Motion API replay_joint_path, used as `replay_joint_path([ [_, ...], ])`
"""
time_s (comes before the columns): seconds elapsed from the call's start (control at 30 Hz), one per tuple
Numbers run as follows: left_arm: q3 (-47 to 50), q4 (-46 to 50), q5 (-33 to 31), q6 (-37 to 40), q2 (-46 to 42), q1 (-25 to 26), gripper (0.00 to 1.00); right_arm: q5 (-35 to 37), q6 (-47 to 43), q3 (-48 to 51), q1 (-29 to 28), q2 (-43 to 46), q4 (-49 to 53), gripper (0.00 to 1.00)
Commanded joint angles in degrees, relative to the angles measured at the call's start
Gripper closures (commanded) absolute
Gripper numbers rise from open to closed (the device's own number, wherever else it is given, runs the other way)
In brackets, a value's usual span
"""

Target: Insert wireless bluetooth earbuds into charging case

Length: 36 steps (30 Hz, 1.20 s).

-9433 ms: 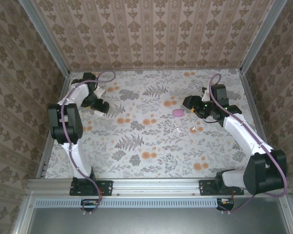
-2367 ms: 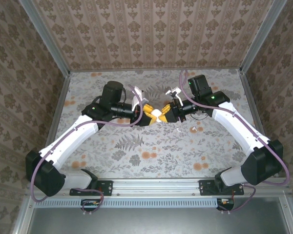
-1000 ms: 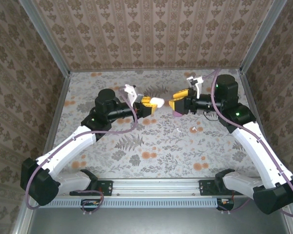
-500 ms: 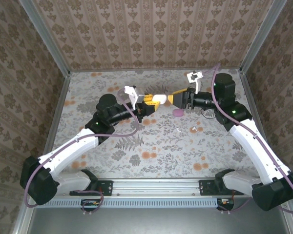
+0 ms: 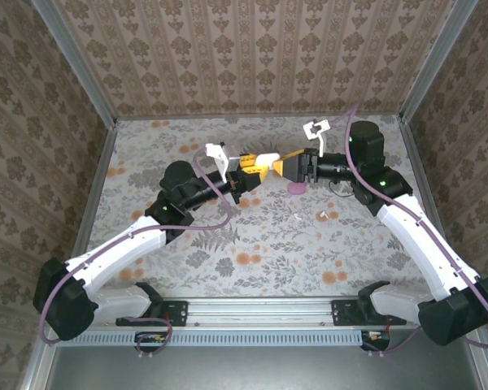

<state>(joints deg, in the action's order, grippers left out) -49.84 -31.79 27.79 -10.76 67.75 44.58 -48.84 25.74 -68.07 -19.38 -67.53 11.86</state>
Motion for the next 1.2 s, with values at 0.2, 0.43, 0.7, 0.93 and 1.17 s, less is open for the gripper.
replay_joint_path([
  [0.2, 0.1, -4.4, 3.6, -2.5, 0.8, 0.3, 0.80, 1.2, 4.4, 0.1, -0.4, -0.8, -5.2, 0.42],
  [0.43, 0.9, -5.8, 4.1, -2.9, 0.7, 0.3, 0.81, 2.5, 5.9, -0.8, -0.4, -1.1, -6.4, 0.42],
  [0.7, 2.0, -6.9, 2.7, -3.2, -0.4, 0.3, 0.82, 5.9, 6.1, -1.5, -0.3, -1.3, -4.8, 0.42],
  [0.93, 2.9, -7.0, 0.5, -2.9, -1.8, 0.3, 0.82, -4.6, -0.1, -1.4, -0.4, -0.3, -6.3, 0.38],
  [1.17, 3.1, -7.1, 0.9, -3.3, -2.1, 0.3, 0.82, -2.8, -11.9, -2.7, -0.4, -0.3, 5.7, 0.35],
])
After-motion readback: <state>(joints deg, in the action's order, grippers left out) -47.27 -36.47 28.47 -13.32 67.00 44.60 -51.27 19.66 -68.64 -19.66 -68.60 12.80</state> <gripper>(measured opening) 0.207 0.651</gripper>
